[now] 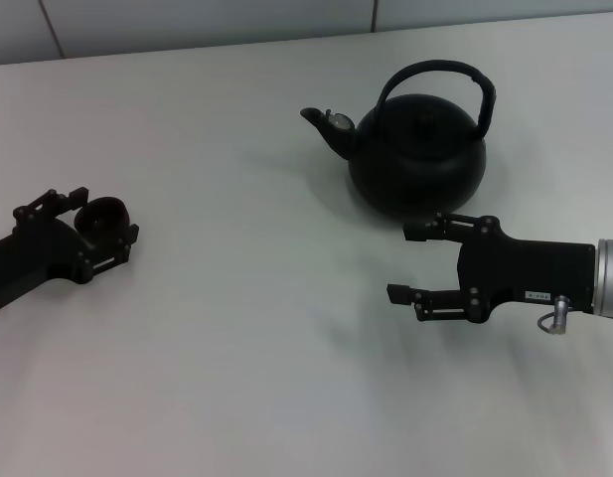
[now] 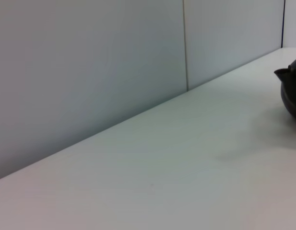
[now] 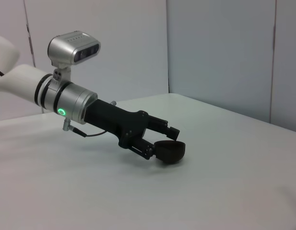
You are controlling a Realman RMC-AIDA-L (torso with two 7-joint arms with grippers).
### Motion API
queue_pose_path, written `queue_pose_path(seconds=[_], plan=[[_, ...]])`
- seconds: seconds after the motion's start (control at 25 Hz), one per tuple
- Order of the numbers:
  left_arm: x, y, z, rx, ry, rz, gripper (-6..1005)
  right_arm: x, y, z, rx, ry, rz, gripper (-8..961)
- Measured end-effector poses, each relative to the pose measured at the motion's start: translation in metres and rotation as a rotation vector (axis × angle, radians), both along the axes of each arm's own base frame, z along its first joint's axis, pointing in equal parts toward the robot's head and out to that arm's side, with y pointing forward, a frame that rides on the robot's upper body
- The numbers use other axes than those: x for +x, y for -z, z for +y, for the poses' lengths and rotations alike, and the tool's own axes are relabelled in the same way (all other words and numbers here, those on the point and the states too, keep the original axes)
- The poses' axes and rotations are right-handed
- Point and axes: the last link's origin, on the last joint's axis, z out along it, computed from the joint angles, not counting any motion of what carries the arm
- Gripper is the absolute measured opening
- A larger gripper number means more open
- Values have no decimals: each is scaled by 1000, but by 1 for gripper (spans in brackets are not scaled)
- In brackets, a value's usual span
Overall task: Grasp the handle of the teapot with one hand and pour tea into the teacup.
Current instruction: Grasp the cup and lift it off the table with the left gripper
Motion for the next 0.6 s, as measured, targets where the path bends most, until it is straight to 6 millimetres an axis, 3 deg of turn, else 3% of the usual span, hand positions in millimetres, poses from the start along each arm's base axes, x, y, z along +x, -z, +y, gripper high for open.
queue_pose_path(seconds=[0.6], plan=[[1, 2, 1, -12, 3, 10, 823, 0, 0, 0, -1, -1, 0, 817]])
